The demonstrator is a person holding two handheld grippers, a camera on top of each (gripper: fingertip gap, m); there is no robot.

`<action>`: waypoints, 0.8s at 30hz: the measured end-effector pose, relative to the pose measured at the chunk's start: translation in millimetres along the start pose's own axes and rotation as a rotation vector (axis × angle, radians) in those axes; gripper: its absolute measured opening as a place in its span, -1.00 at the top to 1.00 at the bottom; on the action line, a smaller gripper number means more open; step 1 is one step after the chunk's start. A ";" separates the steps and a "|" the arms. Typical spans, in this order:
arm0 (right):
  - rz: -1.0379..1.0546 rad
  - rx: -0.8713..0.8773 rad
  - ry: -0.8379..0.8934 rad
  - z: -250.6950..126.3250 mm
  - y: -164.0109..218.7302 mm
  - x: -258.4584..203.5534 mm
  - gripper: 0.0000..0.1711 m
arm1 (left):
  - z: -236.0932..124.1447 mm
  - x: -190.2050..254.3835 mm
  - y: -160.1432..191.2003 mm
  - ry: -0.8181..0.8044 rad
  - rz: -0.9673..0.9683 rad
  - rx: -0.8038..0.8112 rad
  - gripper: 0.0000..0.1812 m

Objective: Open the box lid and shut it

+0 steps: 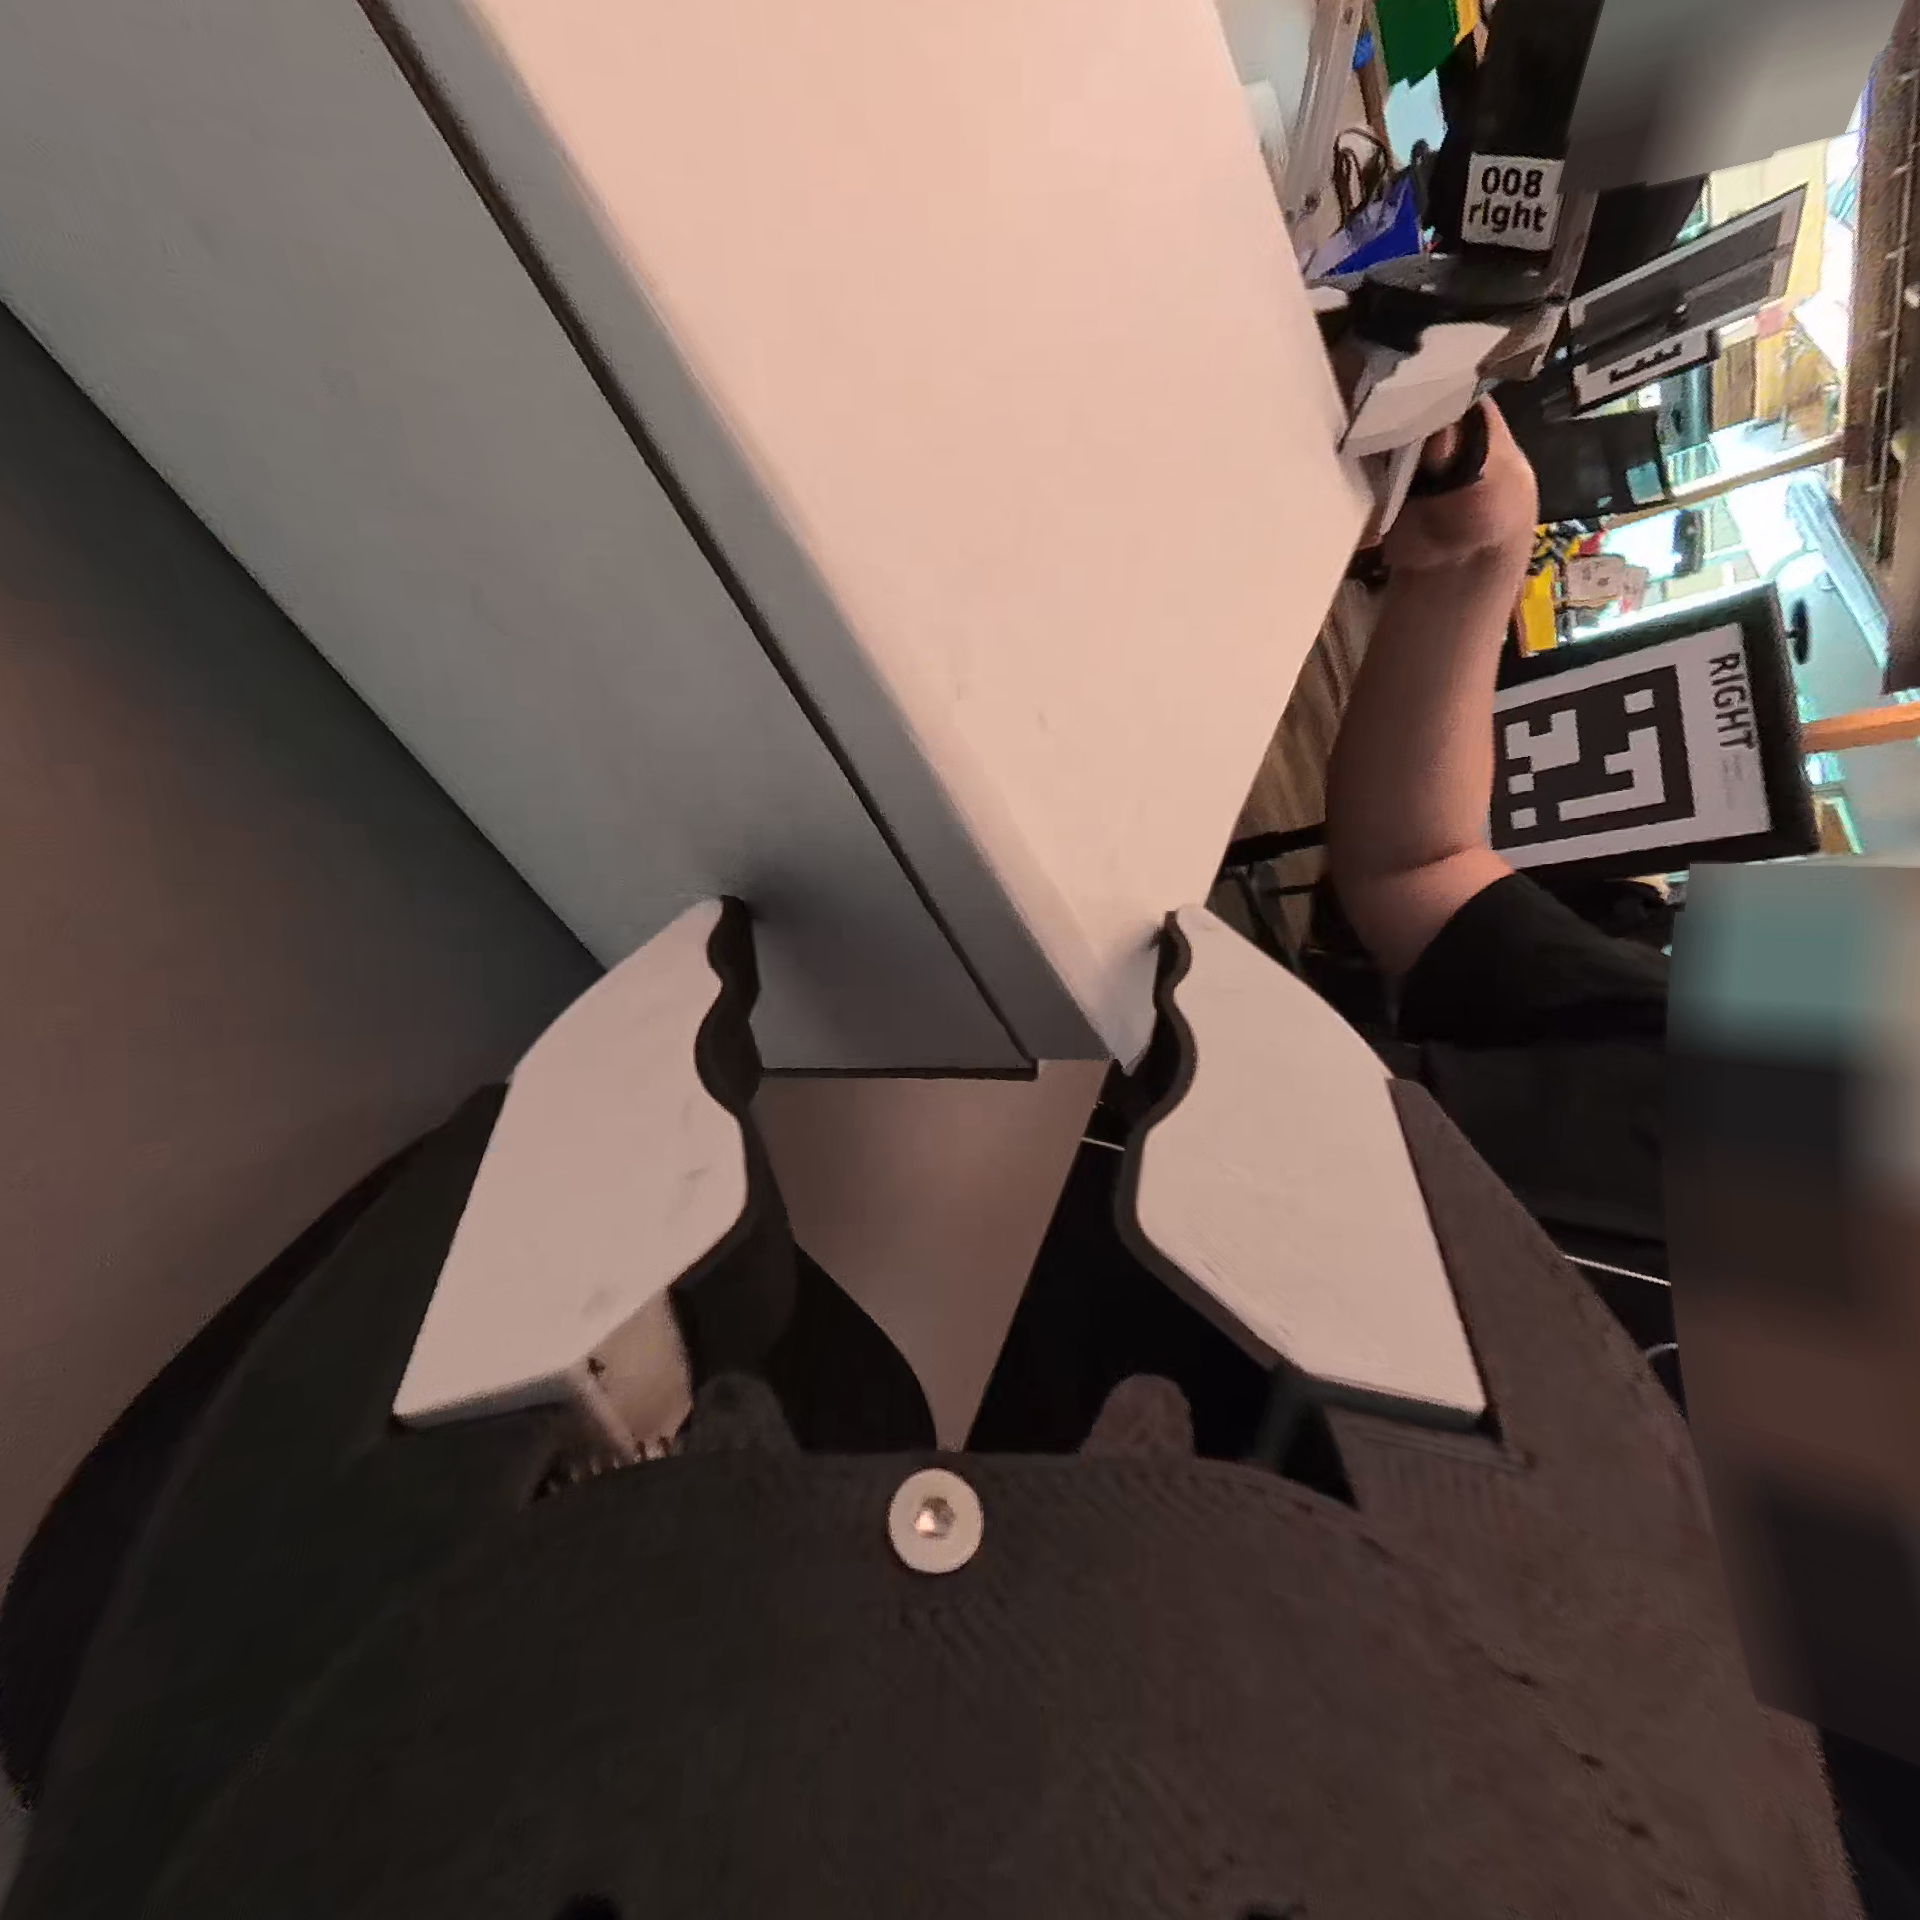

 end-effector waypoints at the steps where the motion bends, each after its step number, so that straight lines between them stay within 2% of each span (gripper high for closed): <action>1: -0.002 -0.017 0.008 1.3 0.6 0.3 0.03 | 0.0 -0.1 -0.9 -0.003 -0.008 -0.011 0.20; 11: -0.041 -0.049 0.035 5.8 3.9 4.9 0.04 | 3.6 -3.5 -1.4 -0.077 0.041 -0.012 0.32; 18: -0.075 -0.041 0.059 6.5 3.8 5.3 0.05 | 4.3 -1.6 -0.7 -0.090 0.036 -0.011 0.32; 20: -0.127 -0.032 0.080 3.0 2.9 3.1 0.06 | -0.6 3.0 -1.8 -0.123 0.090 -0.019 0.37; 22: -0.249 -0.010 0.094 -12.2 0.2 -4.1 0.06 | -19.9 11.2 -9.5 -0.121 0.189 0.090 0.53; 24: -0.442 0.160 0.094 -41.2 -16.7 -14.1 0.11 | -53.4 16.5 -27.3 -0.089 0.294 0.299 0.57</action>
Point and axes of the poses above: each gripper's, where its closed fingertips meet, z out along the fingers, y out of its underside, x = y × z across the jaws, the point moved 7 cm from there along -z, back along the fingers, and after that the axes turned 14 degrees about -x, right-handed, at the moved point
